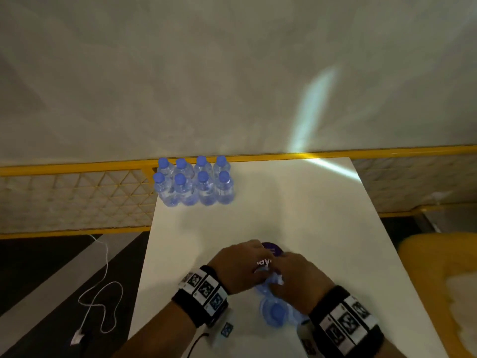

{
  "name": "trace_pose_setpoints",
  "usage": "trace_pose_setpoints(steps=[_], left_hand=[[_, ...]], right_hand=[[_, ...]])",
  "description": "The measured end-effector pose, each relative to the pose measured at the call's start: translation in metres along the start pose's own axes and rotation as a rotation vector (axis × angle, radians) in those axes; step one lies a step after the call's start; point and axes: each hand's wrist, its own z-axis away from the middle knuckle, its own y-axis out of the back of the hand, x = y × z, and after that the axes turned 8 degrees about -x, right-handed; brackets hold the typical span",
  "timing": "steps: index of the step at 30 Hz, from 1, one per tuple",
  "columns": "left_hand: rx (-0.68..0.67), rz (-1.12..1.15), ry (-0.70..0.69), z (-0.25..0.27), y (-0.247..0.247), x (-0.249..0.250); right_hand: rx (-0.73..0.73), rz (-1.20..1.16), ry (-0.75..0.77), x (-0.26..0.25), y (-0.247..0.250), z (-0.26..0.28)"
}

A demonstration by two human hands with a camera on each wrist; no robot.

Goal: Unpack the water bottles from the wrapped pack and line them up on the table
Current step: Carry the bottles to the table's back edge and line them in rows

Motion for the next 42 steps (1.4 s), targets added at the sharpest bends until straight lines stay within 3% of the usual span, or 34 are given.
trace_pose_setpoints(steps=[8,12,19,25,31,36,42], left_hand=[[0.009,-0.001,0.07,0.01,-0.054,0.015],[0.025,-0.039,0.091,0.009,-0.057,0.015],[-0.005,-0.001,0.172,0.0,-0.041,0.014],[0.088,0.057,0.177,-0.031,0.015,-0.009],[0.234,-0.163,0.204,-0.079,0.08,-0.045],[0.293,-0.289,0.3,-0.122,0.119,-0.086],[0.388,-0.292,0.391,-0.152,0.128,-0.127]], right_hand=[[-0.049,0.129,-0.115,-0.007,-0.068,0.035],[-0.004,0.275,-0.139,-0.011,-0.078,0.035],[-0.002,0.204,-0.139,-0.01,-0.078,0.029],[0.038,0.063,-0.112,-0.007,-0.056,0.014],[0.144,-0.019,-0.045,-0.01,-0.011,-0.016],[0.196,-0.007,-0.031,-0.006,0.034,-0.065],[0.242,-0.026,-0.081,0.005,0.079,-0.141]])
